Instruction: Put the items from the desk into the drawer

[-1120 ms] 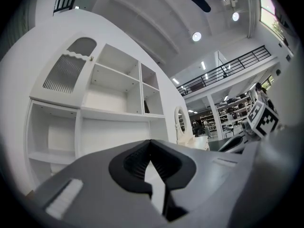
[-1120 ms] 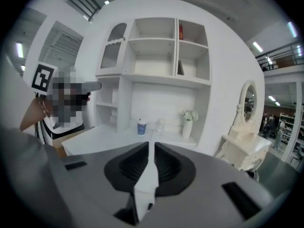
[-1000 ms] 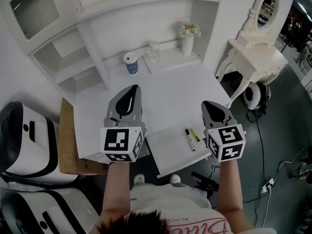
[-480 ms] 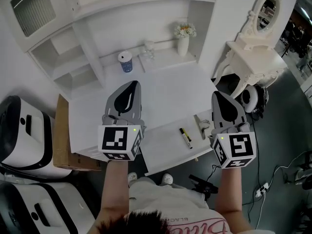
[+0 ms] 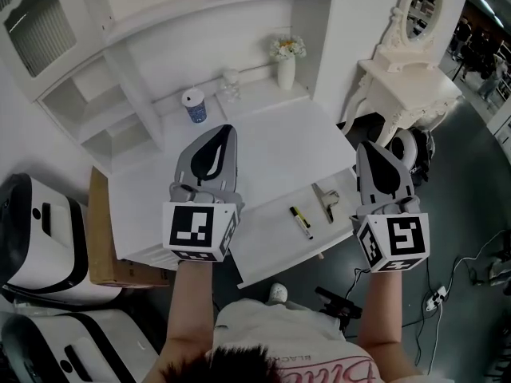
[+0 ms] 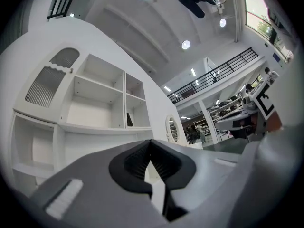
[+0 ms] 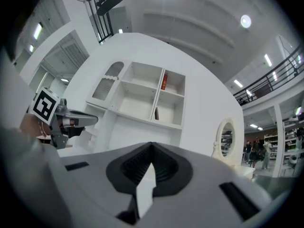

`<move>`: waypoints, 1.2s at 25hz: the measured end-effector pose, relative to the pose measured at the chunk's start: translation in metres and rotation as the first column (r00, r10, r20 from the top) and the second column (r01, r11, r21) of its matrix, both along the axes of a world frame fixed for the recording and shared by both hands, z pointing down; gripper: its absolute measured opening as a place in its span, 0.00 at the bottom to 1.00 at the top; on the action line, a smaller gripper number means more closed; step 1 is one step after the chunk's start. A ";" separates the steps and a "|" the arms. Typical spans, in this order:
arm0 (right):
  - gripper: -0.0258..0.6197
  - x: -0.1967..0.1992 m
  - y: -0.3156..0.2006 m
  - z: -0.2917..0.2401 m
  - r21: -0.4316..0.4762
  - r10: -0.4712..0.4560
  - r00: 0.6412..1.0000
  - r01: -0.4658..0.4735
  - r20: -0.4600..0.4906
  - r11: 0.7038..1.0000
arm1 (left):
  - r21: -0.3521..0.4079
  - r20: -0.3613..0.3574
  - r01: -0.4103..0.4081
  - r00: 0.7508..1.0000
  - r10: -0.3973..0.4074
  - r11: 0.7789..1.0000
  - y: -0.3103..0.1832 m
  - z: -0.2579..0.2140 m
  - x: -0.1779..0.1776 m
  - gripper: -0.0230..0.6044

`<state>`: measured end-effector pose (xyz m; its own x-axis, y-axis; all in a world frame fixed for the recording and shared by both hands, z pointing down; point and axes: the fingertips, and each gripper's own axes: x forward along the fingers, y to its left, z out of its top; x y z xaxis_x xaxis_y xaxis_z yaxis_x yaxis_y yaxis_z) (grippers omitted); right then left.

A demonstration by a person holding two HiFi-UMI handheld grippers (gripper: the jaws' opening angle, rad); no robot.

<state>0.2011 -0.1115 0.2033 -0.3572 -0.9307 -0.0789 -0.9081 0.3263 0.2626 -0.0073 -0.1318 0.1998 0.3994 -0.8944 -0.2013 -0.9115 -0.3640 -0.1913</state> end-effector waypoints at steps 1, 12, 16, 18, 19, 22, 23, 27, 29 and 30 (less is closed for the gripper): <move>0.05 0.002 0.001 -0.001 0.000 0.016 1.000 -0.016 0.003 1.000 | 0.003 0.004 -0.010 1.000 0.010 1.000 0.001 -0.001 0.001 0.05; 0.05 -0.003 0.030 -0.011 0.000 0.133 0.991 -0.133 0.010 0.991 | 0.022 0.013 -0.103 0.995 0.103 0.994 0.014 -0.019 -0.007 0.05; 0.05 -0.007 0.043 -0.015 0.013 0.159 0.987 -0.159 0.006 0.987 | 0.041 0.006 -0.125 0.992 0.124 0.991 0.022 -0.025 -0.011 0.05; 0.05 -0.009 0.049 -0.017 0.019 0.171 0.985 -0.171 0.004 0.985 | 0.048 0.001 -0.136 0.991 0.136 0.990 0.026 -0.028 -0.013 0.05; 0.05 -0.010 0.051 -0.018 0.022 0.176 0.984 -0.176 0.001 0.984 | 0.052 -0.002 -0.140 0.990 0.140 0.989 0.027 -0.029 -0.014 0.05; 0.05 -0.013 0.059 -0.019 0.026 0.187 0.982 -0.187 -0.003 0.982 | 0.059 -0.008 -0.151 0.988 0.152 0.987 0.031 -0.031 -0.017 0.05; 0.05 -0.013 0.061 -0.020 0.027 0.191 0.982 -0.191 -0.005 0.981 | 0.061 -0.010 -0.154 0.988 0.155 0.986 0.032 -0.032 -0.017 0.05; 0.05 -0.013 0.067 -0.022 0.033 0.206 0.979 -0.205 -0.012 0.978 | 0.067 -0.016 -0.166 0.986 0.168 0.984 0.035 -0.033 -0.017 0.05; 0.05 -0.013 0.069 -0.022 0.037 0.208 0.978 -0.208 -0.012 0.977 | 0.070 -0.018 -0.167 0.985 0.169 0.983 0.036 -0.034 -0.018 0.05; 0.05 -0.014 0.070 -0.023 0.038 0.209 0.978 -0.209 -0.012 0.977 | 0.072 -0.021 -0.166 0.986 0.168 0.984 0.036 -0.034 -0.019 0.05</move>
